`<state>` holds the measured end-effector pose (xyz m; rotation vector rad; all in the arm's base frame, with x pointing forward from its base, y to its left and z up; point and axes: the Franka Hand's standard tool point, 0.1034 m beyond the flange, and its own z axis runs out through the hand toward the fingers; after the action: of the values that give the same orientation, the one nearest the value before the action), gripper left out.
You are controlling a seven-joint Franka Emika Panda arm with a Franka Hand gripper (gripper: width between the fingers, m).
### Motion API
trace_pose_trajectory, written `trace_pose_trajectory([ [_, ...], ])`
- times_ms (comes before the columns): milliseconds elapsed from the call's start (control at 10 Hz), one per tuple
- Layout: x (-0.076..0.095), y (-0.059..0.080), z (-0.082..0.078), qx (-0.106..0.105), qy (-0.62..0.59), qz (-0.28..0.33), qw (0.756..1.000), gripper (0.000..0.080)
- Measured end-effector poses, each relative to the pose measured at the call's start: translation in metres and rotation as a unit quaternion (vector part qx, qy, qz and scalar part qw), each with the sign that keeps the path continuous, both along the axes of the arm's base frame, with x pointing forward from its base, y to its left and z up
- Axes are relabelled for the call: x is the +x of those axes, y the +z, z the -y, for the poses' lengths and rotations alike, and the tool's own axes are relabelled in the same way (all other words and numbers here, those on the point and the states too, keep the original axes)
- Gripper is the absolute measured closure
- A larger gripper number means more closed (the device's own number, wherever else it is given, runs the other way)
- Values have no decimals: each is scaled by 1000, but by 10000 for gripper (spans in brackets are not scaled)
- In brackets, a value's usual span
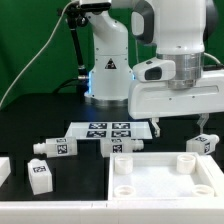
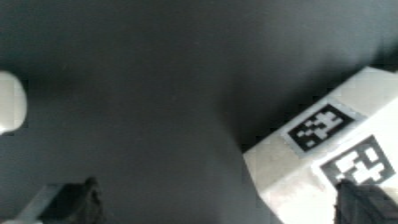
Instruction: Assemble one leg
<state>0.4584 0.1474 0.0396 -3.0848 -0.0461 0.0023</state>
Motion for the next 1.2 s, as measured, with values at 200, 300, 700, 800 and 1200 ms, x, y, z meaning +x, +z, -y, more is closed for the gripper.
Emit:
trace_pose_trajectory([
  [200,-1,0,-1,7,-65,-10,998,151],
  [300,-3,4,6,11,-169,-43,985,151],
  [700,20,21,13,31,-350,-93,932,151],
  [800,18,20,11,29,-372,-96,923,151],
  [1200,23,18,9,33,-394,-88,914,151],
])
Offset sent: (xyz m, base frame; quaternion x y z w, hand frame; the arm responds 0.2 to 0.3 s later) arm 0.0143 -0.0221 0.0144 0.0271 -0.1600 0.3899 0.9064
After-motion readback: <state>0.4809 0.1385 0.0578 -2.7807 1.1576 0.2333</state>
